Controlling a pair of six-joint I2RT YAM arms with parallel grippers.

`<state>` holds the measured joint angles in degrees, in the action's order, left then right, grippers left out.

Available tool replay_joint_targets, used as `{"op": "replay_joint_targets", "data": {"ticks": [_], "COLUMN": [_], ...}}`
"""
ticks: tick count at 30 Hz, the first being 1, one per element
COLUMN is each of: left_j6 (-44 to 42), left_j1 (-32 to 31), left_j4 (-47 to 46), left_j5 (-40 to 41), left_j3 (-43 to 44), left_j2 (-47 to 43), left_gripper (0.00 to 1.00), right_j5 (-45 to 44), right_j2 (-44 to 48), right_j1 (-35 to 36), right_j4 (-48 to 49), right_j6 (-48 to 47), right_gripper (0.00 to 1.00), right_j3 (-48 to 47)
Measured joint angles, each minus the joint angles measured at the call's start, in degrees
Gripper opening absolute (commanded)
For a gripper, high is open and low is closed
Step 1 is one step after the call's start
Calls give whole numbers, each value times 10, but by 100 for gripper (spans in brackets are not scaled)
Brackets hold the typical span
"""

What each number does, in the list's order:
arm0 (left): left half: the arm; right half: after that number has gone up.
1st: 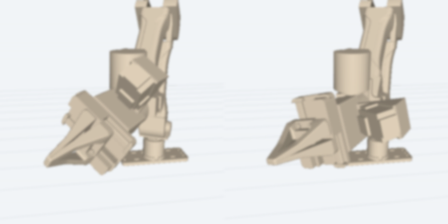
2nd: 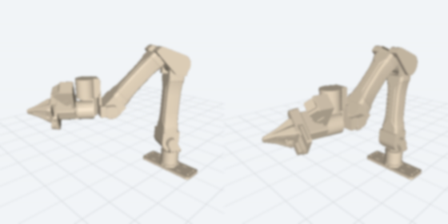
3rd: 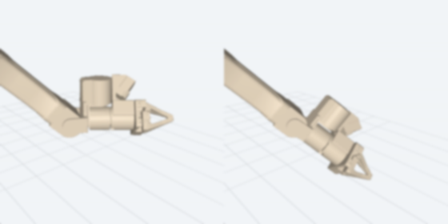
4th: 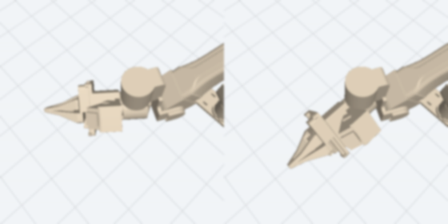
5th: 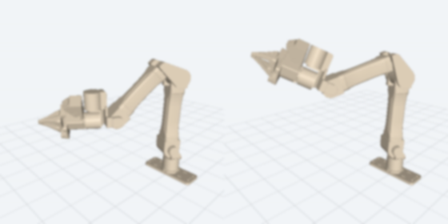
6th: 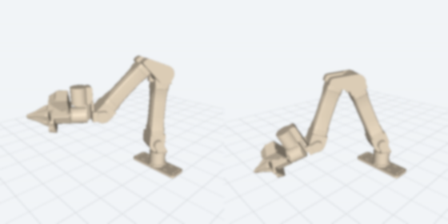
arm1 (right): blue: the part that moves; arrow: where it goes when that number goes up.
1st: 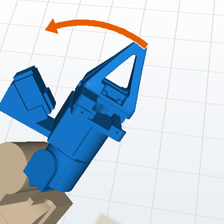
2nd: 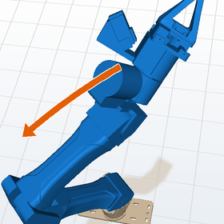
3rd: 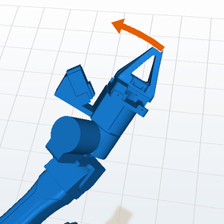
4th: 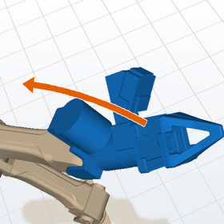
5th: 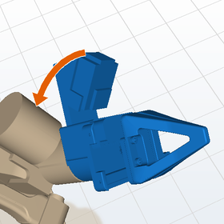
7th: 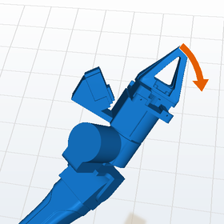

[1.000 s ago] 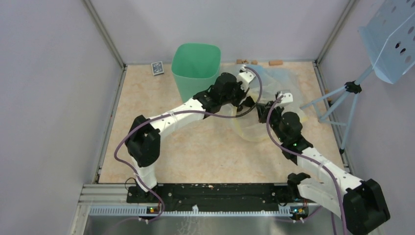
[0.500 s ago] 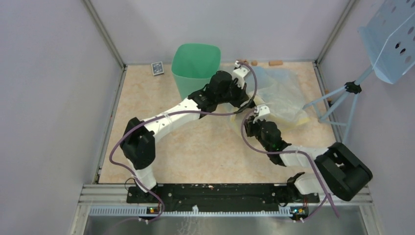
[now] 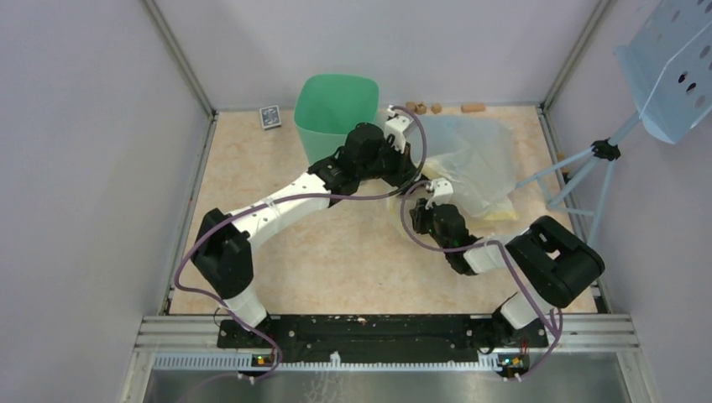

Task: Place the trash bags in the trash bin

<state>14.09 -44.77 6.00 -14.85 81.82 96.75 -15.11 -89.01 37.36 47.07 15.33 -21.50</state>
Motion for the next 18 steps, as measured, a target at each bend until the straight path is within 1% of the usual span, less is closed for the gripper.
{"op": "replay_joint_targets", "data": {"ticks": [6, 8, 12, 15, 17, 18], "left_j6": [9, 9, 8, 8, 9, 9], "left_j1": [1, 1, 1, 1, 1, 1], "left_j4": [0, 0, 0, 0, 1, 1], "left_j5": [-9, -10, -10, -10, -10, -9], "left_j3": [-21, -30, -49, -61, -65, -65], "left_j2": [-8, -11, -16, -18, -18, -18], "left_gripper": [0, 0, 0, 0, 0, 0], "right_j5": [19, 23, 30, 32, 31, 31], "right_j2": [5, 18, 43, 44, 37, 30], "right_j1": [-52, -73, -112, -126, -128, -128], "right_j4": [-12, -28, -49, -66, -76, -79], "right_j6": [57, 75, 113, 142, 161, 171], "right_gripper": [54, 59, 63, 65, 69, 72], "right_j3": [-18, -26, -49, -80, -103, -115]}}
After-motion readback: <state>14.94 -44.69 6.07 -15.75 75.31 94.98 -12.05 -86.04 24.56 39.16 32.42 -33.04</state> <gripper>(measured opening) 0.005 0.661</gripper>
